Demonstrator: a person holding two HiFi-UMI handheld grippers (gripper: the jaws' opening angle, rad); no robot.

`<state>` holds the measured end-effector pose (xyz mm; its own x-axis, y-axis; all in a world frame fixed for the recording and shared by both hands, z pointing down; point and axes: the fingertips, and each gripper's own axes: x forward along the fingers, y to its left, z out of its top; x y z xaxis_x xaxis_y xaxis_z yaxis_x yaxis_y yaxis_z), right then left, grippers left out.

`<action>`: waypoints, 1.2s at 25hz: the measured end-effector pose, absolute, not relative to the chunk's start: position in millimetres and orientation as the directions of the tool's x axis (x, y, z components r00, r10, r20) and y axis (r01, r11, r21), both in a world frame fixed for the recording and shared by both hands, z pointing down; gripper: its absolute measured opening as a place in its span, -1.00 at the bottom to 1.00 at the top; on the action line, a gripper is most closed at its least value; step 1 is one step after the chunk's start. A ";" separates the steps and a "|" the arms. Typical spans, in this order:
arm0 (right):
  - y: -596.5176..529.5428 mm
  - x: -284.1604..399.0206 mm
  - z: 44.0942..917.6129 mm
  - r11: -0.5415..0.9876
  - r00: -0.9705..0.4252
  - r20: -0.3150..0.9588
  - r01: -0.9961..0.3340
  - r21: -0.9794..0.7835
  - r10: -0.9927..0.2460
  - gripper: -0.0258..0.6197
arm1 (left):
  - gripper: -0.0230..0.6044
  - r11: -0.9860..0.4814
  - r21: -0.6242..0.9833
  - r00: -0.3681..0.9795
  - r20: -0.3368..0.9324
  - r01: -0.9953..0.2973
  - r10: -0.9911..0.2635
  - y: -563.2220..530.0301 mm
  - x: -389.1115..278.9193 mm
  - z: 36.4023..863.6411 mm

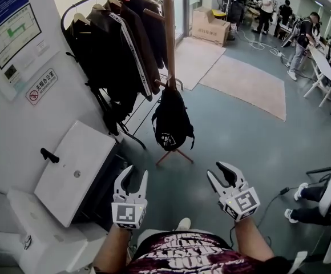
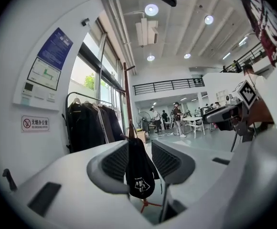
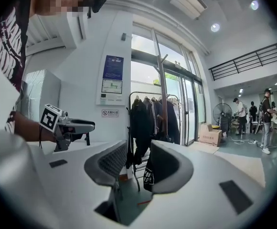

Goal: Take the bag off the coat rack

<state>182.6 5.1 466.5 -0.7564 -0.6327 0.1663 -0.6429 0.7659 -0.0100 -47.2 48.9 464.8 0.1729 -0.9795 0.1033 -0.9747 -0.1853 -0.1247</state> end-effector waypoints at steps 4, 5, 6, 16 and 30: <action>-6.2 183.1 473.5 0.791 -0.775 0.189 -0.611 0.025 -0.604 -0.35 | -0.48 -0.179 -0.184 0.165 0.087 -0.966 -0.982 44.8 -37.4 467.9; -6.9 181.7 475.2 0.798 -0.779 0.196 -0.603 0.025 -0.595 -0.31 | -0.47 -0.180 -0.183 0.166 0.089 -0.967 -0.982 44.9 -36.4 469.1; -6.9 180.0 476.4 0.803 -0.784 0.201 -0.595 0.024 -0.587 -0.27 | -0.43 -0.180 -0.177 0.165 0.092 -0.968 -0.982 45.2 -36.6 469.8; -19.0 170.6 483.5 0.803 -0.789 0.183 -0.596 0.008 -0.587 -0.25 | -0.39 -0.174 -0.157 0.161 0.091 -0.972 -0.983 39.9 -55.0 461.8; -77.9 121.2 482.5 0.757 -0.740 0.197 -0.653 0.022 -0.643 -0.48 | -0.40 -0.280 -0.126 0.262 0.141 -0.952 -0.955 -40.1 -79.7 479.0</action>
<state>121.2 -77.9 482.5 -0.7400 -0.6431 0.1972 -0.6525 0.7575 0.0218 -79.7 -40.1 479.0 0.2622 -0.9546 0.1412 -0.9517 -0.2800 -0.1261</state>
